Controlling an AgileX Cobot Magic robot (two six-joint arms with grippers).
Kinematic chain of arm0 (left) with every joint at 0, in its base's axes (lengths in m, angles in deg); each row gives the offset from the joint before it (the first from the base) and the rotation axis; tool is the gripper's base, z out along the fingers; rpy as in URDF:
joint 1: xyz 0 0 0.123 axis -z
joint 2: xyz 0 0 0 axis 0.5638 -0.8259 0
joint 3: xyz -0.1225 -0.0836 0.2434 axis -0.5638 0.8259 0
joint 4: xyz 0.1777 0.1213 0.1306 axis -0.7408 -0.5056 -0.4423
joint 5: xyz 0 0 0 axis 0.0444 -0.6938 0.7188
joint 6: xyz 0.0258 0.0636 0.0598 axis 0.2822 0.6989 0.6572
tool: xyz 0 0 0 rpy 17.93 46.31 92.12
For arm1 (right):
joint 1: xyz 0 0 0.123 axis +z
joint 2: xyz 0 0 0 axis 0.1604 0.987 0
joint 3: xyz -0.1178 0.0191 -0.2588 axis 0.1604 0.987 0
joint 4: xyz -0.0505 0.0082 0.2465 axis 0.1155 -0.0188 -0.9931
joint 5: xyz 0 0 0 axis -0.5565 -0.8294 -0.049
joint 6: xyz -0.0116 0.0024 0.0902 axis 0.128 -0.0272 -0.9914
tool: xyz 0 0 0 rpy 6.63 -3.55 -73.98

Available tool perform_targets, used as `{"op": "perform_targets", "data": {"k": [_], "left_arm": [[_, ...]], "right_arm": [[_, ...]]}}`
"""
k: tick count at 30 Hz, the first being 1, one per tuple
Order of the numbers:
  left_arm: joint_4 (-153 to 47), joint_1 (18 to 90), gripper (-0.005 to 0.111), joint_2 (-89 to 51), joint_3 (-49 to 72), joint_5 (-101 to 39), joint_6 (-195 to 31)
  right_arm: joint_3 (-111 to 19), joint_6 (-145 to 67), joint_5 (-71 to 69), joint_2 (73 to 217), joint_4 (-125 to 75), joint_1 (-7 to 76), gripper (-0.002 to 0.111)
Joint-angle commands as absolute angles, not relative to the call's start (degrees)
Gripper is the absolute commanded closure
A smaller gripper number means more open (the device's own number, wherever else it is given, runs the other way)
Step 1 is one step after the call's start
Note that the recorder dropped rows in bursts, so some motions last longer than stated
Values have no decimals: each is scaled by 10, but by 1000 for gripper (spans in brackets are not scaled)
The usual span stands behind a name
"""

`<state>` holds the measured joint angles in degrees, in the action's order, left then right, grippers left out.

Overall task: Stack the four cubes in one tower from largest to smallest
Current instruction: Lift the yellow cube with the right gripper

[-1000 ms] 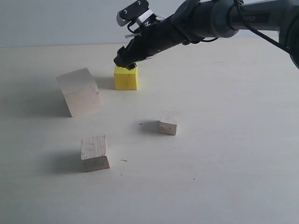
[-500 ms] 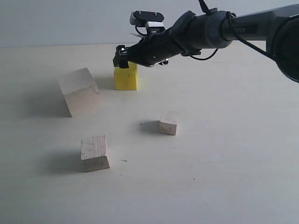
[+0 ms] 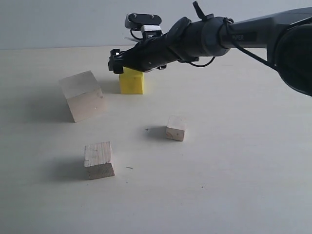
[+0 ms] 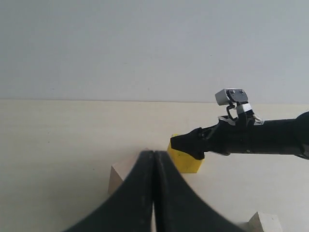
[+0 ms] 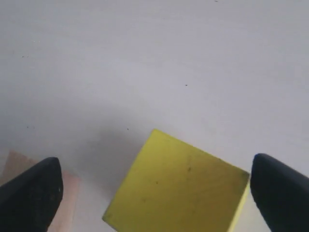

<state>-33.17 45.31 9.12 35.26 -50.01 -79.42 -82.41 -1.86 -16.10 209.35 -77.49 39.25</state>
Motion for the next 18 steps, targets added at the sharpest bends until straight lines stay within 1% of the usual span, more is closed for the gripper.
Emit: {"op": "perform_targets", "data": {"k": [1,16,18], "left_arm": [[-325,457,107,90,355,-495,-794],[-319,457,107,104,355,-495,-786],[-319,457,107,104,355,-495,-786]], "right_arm": [[-824,-49,-141,2097,-772,399,8],[-824,-68,-130,2128,-761,399,8],[-824,-68,-130,2126,-761,399,11]]}}
